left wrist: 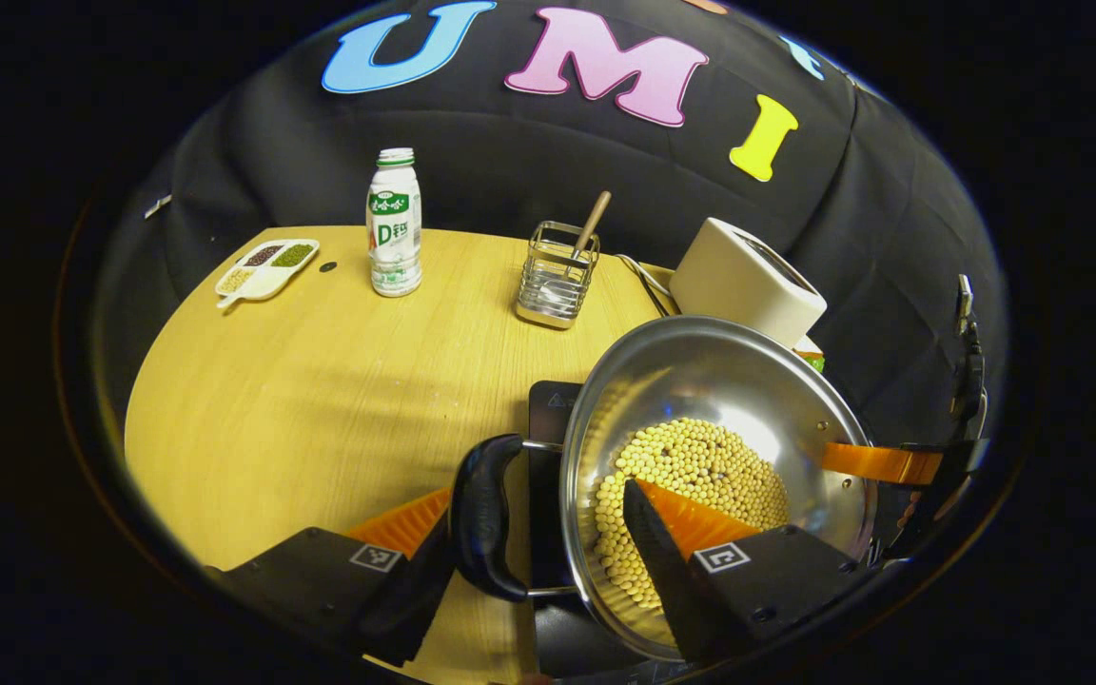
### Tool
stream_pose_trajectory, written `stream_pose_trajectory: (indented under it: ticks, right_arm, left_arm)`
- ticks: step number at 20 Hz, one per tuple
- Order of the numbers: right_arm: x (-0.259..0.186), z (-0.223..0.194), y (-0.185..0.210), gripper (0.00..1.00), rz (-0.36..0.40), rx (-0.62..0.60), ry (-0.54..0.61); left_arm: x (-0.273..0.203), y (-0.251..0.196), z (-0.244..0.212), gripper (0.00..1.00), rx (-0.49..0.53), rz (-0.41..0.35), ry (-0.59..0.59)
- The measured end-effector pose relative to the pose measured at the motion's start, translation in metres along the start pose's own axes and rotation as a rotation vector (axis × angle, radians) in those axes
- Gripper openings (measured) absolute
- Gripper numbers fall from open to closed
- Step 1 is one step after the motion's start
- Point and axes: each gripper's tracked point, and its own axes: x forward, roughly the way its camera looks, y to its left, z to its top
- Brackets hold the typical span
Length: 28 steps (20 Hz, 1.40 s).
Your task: First push the handle of the pot to place it horizontally, then grasp the pot with both hands and set it on the induction cooktop.
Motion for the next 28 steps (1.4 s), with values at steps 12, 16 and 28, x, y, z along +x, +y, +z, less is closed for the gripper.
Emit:
stream_pose_trajectory:
  ticks: [12, 16, 28]
  right_arm:
    - [-0.125, 0.039, 0.006, 0.99, -0.108, 0.018, -0.295]
    - [-0.187, 0.07, 0.024, 0.99, -0.139, -0.044, -0.482]
    - [-0.307, 0.09, 0.072, 1.0, -0.205, -0.099, -0.834]
  left_arm:
    - [-0.132, 0.01, 0.061, 0.95, 0.056, 0.047, -0.262]
    - [-0.19, 0.012, 0.081, 0.95, 0.152, 0.089, -0.389]
    - [-0.319, -0.008, 0.095, 0.95, 0.233, 0.153, -0.672]
